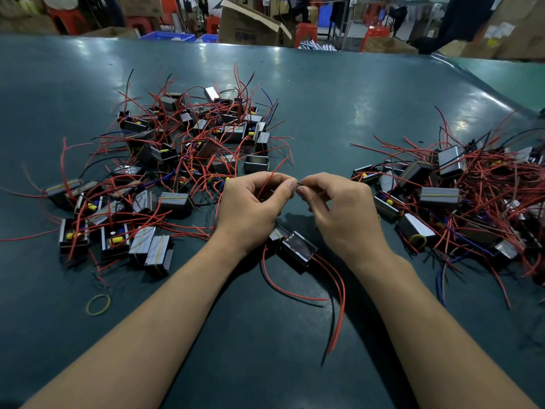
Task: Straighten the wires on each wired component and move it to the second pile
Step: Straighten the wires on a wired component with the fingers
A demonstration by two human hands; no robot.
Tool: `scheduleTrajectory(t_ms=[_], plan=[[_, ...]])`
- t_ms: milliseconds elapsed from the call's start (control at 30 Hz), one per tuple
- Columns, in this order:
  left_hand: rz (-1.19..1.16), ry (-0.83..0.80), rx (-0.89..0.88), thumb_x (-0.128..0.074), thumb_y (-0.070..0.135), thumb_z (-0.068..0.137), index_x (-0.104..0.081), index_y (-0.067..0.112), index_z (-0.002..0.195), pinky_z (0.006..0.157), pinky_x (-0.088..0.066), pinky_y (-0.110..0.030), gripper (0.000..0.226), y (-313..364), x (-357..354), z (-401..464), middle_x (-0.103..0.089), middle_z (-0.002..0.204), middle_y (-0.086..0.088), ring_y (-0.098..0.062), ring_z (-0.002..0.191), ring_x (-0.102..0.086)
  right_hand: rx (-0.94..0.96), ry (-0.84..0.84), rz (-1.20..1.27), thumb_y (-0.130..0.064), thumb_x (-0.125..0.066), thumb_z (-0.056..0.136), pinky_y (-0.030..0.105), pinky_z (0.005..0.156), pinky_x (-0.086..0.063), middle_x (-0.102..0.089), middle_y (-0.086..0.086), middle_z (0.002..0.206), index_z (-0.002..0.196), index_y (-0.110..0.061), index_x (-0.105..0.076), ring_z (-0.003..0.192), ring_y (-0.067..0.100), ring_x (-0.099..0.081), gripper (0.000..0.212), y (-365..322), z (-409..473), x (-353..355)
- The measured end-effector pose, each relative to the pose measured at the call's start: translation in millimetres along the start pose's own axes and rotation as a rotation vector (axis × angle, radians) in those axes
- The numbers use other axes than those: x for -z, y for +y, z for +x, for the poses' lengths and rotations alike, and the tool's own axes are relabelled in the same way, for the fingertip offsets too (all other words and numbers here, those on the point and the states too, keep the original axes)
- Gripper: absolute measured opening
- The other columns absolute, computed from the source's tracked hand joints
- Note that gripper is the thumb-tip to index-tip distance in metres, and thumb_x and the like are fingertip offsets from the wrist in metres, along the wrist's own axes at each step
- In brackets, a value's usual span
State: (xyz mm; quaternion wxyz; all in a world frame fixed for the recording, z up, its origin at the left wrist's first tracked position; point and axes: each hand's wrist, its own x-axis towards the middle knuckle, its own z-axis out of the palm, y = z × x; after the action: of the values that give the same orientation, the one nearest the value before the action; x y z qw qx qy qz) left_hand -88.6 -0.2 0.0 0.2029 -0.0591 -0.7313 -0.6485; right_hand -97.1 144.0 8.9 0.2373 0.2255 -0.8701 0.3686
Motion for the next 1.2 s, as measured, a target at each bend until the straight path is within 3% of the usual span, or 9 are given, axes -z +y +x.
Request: scheduleTrajectory(t_ms=[133, 200, 433, 667, 800, 900, 1033, 1100, 1200], plan=[[-0.018, -0.024, -0.008, -0.069, 0.004, 0.087, -0.072, 0.005, 0.081, 0.053, -0.039, -0.012, 0.007, 3, 1, 0, -0.063, 0.062, 0.005, 0.003, 0.048, -0.048, 0.071, -0.069, 0.001, -0.019, -0.059, 0.096, 0.044, 0.067, -0.05, -0.066, 0.007, 0.075, 0.09, -0.006, -0.071, 0.07, 0.027, -0.061, 0.019, 1, 3, 8], [-0.047, -0.034, 0.003, -0.069, 0.005, 0.088, -0.073, 0.005, 0.082, 0.053, -0.04, -0.013, 0.007, 3, 1, 0, -0.064, 0.061, 0.01, 0.002, 0.049, -0.049, -0.019, -0.078, 0.132, -0.02, -0.059, 0.097, 0.031, 0.059, -0.048, -0.063, 0.001, 0.065, 0.083, -0.009, -0.07, 0.059, 0.015, -0.059, 0.02, -2, 4, 10], [0.016, -0.057, -0.039, -0.071, 0.003, 0.086, -0.073, 0.001, 0.087, 0.059, -0.041, -0.011, 0.004, 3, 0, -2, -0.066, 0.069, 0.005, 0.005, 0.056, -0.054, -1.139, -0.235, 1.357, -0.017, -0.049, 0.095, 0.013, 0.027, -0.023, -0.036, -0.006, 0.047, 0.063, -0.015, -0.046, 0.036, 0.005, -0.036, 0.032, -20, 14, 7], [0.146, -0.1, -0.152, -0.071, 0.005, 0.086, -0.075, 0.005, 0.088, 0.065, -0.049, -0.034, 0.004, 3, 0, -3, -0.07, 0.079, -0.009, -0.025, 0.071, -0.063, -1.214, -0.252, 1.235, -0.017, -0.053, 0.091, 0.012, 0.027, -0.022, -0.034, -0.007, 0.043, 0.06, -0.014, -0.047, 0.033, 0.004, -0.034, 0.031, -14, 16, 14], [0.198, -0.135, -0.218, -0.072, 0.006, 0.086, -0.076, 0.006, 0.088, 0.062, -0.045, -0.025, 0.005, 2, 1, -3, -0.068, 0.078, -0.008, -0.02, 0.069, -0.06, -1.29, -0.265, 1.333, -0.013, -0.045, 0.089, 0.011, 0.025, -0.018, -0.029, -0.008, 0.04, 0.057, -0.014, -0.044, 0.03, 0.003, -0.03, 0.033, -13, 18, 18], [0.242, -0.152, -0.272, -0.072, 0.006, 0.085, -0.076, 0.007, 0.088, 0.062, -0.042, -0.018, 0.005, 1, 0, -4, -0.068, 0.076, -0.006, -0.015, 0.065, -0.059, -1.152, -0.16, 1.094, -0.011, -0.045, 0.089, 0.014, 0.025, -0.017, -0.031, -0.008, 0.037, 0.056, -0.014, -0.044, 0.029, 0.005, -0.029, 0.033, -14, 16, 13], [0.001, -0.054, -0.047, -0.07, 0.004, 0.087, -0.074, 0.01, 0.084, 0.055, -0.043, -0.018, 0.009, -2, -1, 1, -0.066, 0.065, 0.006, -0.003, 0.052, -0.051, -0.403, -0.053, 0.422, -0.026, -0.064, 0.091, 0.022, 0.039, -0.038, -0.054, -0.004, 0.049, 0.062, -0.019, -0.059, 0.041, 0.016, -0.052, 0.03, -12, 7, 5], [-0.066, -0.014, 0.024, -0.07, 0.004, 0.087, -0.073, 0.012, 0.081, 0.053, -0.043, -0.019, 0.01, -2, 1, 3, -0.063, 0.059, 0.01, -0.005, 0.049, -0.049, -0.274, -0.142, 0.331, -0.038, -0.07, 0.087, 0.028, 0.047, -0.049, -0.063, -0.005, 0.064, 0.075, -0.024, -0.063, 0.052, 0.018, -0.062, 0.02, -5, 7, 8], [-0.066, -0.066, 0.053, -0.069, 0.005, 0.087, -0.073, 0.006, 0.081, 0.053, -0.04, -0.016, 0.008, -1, 2, 3, -0.064, 0.062, 0.004, -0.004, 0.049, -0.047, -0.115, -0.133, 0.167, -0.027, -0.069, 0.089, 0.032, 0.059, -0.052, -0.067, -0.002, 0.073, 0.091, -0.018, -0.07, 0.059, 0.016, -0.061, 0.009, 4, 6, 15]])
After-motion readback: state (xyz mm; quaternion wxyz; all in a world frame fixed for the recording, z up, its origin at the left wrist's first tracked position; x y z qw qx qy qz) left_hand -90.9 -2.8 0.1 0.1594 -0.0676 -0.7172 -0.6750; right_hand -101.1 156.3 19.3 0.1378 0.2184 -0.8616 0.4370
